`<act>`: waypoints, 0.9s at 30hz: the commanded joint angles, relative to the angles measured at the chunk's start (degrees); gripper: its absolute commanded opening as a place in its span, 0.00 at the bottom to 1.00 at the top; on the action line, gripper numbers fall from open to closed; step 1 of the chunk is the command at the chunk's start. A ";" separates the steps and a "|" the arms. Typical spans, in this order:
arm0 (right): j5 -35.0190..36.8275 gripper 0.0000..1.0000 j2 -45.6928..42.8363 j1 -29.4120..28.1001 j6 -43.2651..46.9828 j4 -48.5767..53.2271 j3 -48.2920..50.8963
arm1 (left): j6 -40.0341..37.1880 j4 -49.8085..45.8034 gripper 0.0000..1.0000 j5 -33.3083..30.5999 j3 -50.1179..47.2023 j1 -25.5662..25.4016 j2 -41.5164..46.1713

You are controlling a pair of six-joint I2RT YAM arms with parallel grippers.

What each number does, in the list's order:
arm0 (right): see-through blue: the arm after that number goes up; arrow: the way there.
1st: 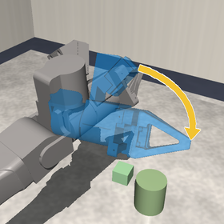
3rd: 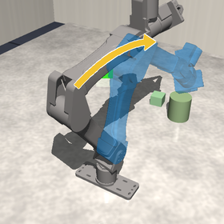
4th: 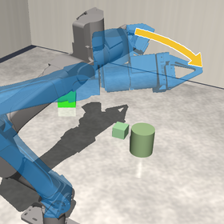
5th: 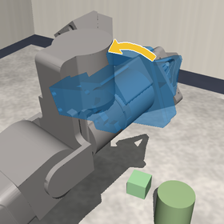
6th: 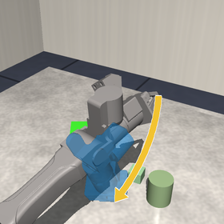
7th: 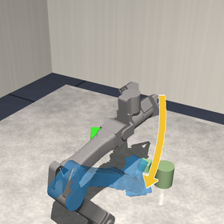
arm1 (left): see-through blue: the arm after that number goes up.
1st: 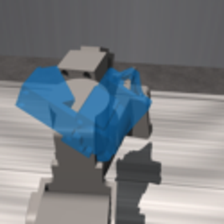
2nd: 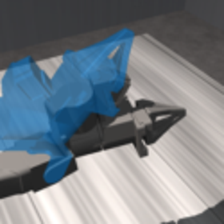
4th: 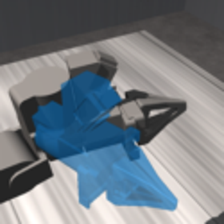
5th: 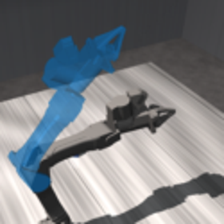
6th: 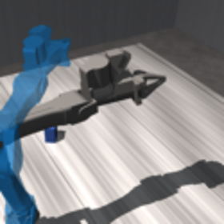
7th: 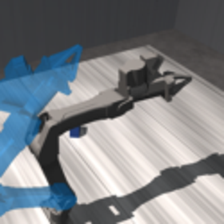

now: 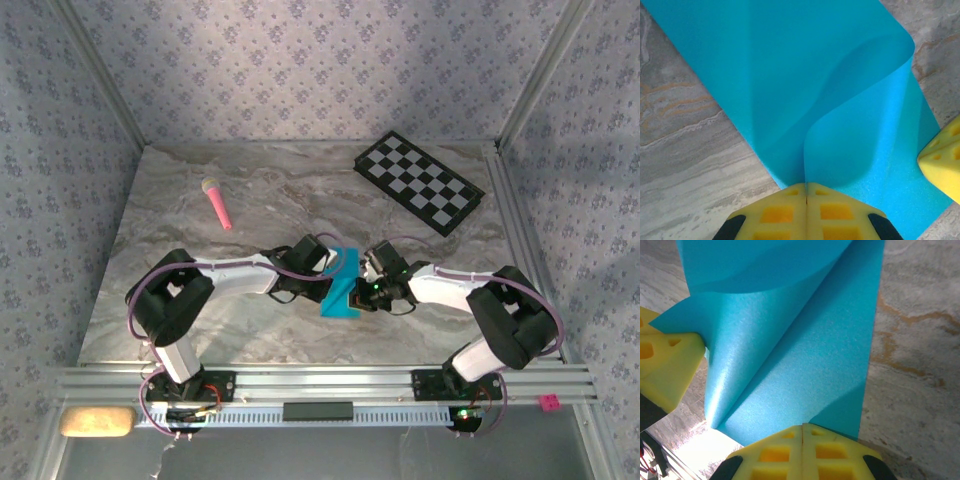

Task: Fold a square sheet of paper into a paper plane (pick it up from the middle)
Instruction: Fold the triangle a second time at the center of the table.

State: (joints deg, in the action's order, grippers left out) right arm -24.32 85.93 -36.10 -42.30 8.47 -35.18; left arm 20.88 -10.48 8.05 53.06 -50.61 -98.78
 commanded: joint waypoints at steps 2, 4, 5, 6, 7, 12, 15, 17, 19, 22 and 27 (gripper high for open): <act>2.69 0.03 1.35 0.51 1.08 3.49 0.24 | 0.54 -0.03 0.02 -0.21 -0.44 0.33 -1.03; 2.69 0.03 1.37 0.46 1.06 3.52 0.33 | 0.65 0.16 0.02 0.14 -0.50 0.34 -1.19; 2.69 0.03 1.41 0.50 1.00 3.52 0.29 | 0.64 -0.25 0.02 -0.03 -0.33 0.38 -1.30; 2.69 0.03 1.35 0.50 1.02 3.51 0.22 | 0.57 -0.65 0.02 -0.36 -0.32 0.34 -1.30; 2.69 0.03 1.38 0.50 1.00 3.53 0.19 | 0.58 -0.64 0.02 -0.56 -0.62 0.40 -1.15; 2.69 0.03 1.36 0.50 0.99 3.22 0.12 | 0.54 -0.66 0.01 -0.17 -1.44 0.39 -1.16; 2.69 0.03 1.26 0.42 0.78 2.97 0.11 | 1.08 0.27 0.01 0.08 -2.18 0.42 -1.13; 2.76 0.03 0.85 0.43 0.52 2.43 0.11 | 1.17 0.20 0.01 0.42 -1.95 0.41 -1.41; 2.90 0.04 0.30 0.41 0.23 1.78 0.07 | 1.09 0.29 0.01 0.67 -1.79 0.42 -1.52; 2.62 0.04 -0.05 0.44 0.40 1.26 -0.20 | 0.92 0.37 0.01 0.68 -1.50 0.42 -0.92; 3.22 0.02 0.92 0.50 0.57 2.74 -0.33 | 0.68 0.64 0.01 0.52 -1.03 0.35 1.25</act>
State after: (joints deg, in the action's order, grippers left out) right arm -24.23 85.89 -36.10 -42.35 8.38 -35.18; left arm 21.56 -9.82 8.32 52.16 -50.57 -99.00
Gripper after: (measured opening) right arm 0.052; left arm 0.061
